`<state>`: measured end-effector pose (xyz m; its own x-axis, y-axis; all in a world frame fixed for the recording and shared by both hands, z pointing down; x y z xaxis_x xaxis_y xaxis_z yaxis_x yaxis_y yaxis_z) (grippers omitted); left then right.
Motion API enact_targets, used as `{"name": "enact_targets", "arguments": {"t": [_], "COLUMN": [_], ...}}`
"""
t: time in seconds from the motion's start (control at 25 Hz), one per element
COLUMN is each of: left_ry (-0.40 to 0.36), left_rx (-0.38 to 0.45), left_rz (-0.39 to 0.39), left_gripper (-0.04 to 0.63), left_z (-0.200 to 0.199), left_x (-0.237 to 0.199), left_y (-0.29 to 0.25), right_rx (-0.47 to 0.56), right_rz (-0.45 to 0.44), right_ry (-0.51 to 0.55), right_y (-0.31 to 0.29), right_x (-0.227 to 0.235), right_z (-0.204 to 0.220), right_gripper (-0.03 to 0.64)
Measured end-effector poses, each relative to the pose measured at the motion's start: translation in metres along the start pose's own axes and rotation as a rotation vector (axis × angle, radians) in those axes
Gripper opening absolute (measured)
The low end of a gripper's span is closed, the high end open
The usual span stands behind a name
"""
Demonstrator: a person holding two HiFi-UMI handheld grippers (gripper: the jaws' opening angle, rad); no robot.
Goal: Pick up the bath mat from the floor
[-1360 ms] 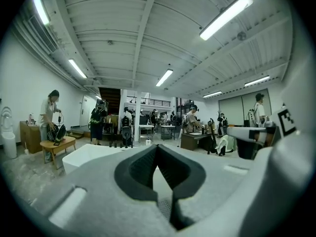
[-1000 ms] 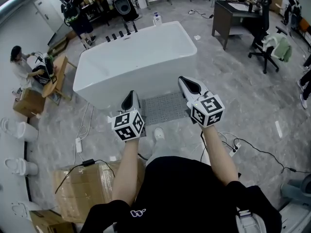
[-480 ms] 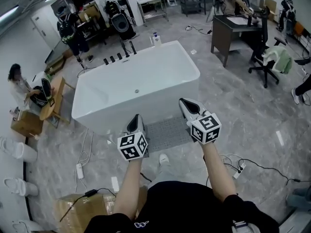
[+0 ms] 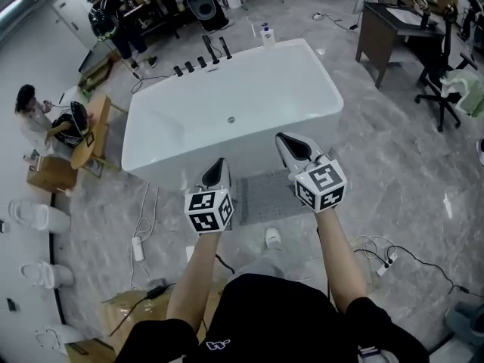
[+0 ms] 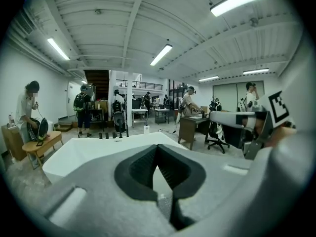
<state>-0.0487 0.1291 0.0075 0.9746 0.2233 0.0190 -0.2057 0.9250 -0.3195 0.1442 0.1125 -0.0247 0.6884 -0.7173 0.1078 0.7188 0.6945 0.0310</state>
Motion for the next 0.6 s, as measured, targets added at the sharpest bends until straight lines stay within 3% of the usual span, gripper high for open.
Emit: {"name": "enact_targets", "arguments": {"t": [0.2,0.36,0.48,0.6], "left_ry": [0.01,0.052,0.07,0.128], "left_rx": [-0.032,-0.019,0.004,0.027], "left_rz": [-0.014,-0.032,-0.027,-0.008], "left_gripper": [-0.001,0.0,-0.001,0.0], "left_z": [-0.005,-0.017,-0.029,-0.036], "left_x": [-0.034,-0.07,-0.082,-0.093], "left_y": [-0.052,-0.079,-0.096,-0.109], "right_rx": [-0.031,-0.028,-0.041,-0.082], "right_rz": [0.051,0.092,0.093,0.068], "right_ry": [-0.098,-0.148,-0.154,-0.088], "right_y": [-0.044,-0.076,-0.097,-0.125], "right_x": [0.04,0.061,0.07,0.072], "right_z": [0.033,0.031,0.029,0.017], "right_gripper": [0.006,0.006,0.006,0.006]}}
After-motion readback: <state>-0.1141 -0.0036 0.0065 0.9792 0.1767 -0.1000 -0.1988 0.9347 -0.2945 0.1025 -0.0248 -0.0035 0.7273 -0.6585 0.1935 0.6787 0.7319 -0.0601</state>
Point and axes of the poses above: the fingertips, and each gripper's own axes: y backward along the fingers, x to its right, z out of its underside, the point moved 5 cm from there along y, backward along the fingers, and after that the axes turned 9 degrees about -z, right-handed, at the moved point
